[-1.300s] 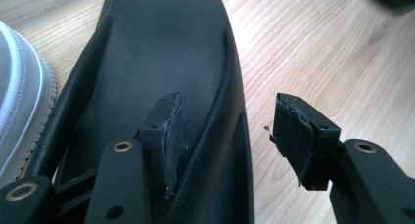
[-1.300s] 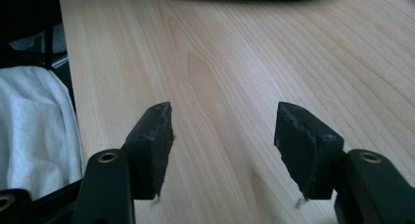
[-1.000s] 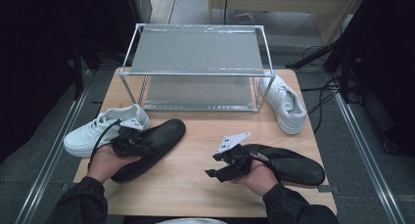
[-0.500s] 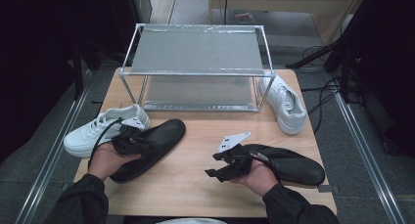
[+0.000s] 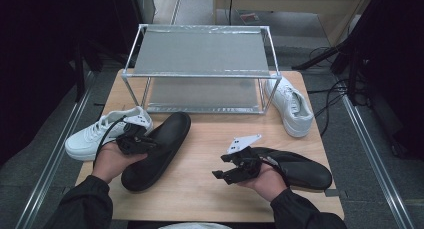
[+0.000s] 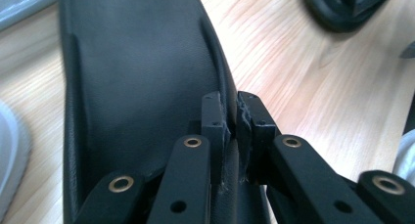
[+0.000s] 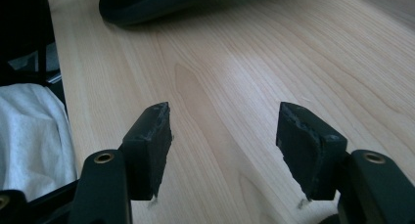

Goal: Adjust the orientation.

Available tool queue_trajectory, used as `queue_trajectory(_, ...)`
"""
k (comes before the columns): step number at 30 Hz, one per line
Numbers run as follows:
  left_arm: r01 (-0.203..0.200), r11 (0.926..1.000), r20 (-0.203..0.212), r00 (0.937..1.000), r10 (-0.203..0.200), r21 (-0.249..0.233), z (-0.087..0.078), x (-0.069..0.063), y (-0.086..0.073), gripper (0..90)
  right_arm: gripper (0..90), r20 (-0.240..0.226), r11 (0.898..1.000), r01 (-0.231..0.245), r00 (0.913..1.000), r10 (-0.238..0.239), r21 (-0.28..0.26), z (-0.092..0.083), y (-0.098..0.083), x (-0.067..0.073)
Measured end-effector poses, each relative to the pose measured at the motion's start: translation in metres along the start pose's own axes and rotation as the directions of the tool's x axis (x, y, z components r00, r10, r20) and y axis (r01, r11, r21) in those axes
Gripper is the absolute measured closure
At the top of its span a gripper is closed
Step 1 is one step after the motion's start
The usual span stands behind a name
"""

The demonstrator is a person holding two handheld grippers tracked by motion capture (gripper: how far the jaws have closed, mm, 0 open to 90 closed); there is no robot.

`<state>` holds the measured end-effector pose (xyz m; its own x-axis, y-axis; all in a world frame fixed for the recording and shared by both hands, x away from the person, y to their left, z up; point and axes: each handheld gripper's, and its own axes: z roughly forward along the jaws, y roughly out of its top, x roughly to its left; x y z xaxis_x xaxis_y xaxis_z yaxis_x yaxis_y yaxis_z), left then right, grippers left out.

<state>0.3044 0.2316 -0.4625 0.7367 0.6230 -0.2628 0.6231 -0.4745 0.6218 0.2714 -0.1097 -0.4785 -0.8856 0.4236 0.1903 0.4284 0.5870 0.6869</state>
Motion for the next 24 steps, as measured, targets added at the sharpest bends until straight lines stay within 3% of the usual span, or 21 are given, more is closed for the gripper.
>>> queue_trajectory(5, -0.027, 0.9996, 0.059, 0.9979, 0.027, -0.001, 0.013, -0.012, 0.017, 83.2, 39.2, 0.02, 1.0, -0.025, 0.9995, 0.025, -0.006, -0.004, -0.005, 0.0)
queue_trajectory(13, -0.078, 0.9964, 0.104, 0.9918, 0.074, 0.033, 0.036, -0.03, 0.041, 83.4, 39.0, 0.057, 0.998, -0.053, 0.9969, 0.054, -0.024, -0.015, -0.016, 0.001)
queue_trajectory(24, -0.105, 0.9924, 0.167, 0.9816, 0.093, 0.063, 0.067, -0.046, 0.071, 84.1, 38.9, 0.093, 0.993, -0.104, 0.9897, 0.109, -0.056, -0.029, -0.028, 0.0)
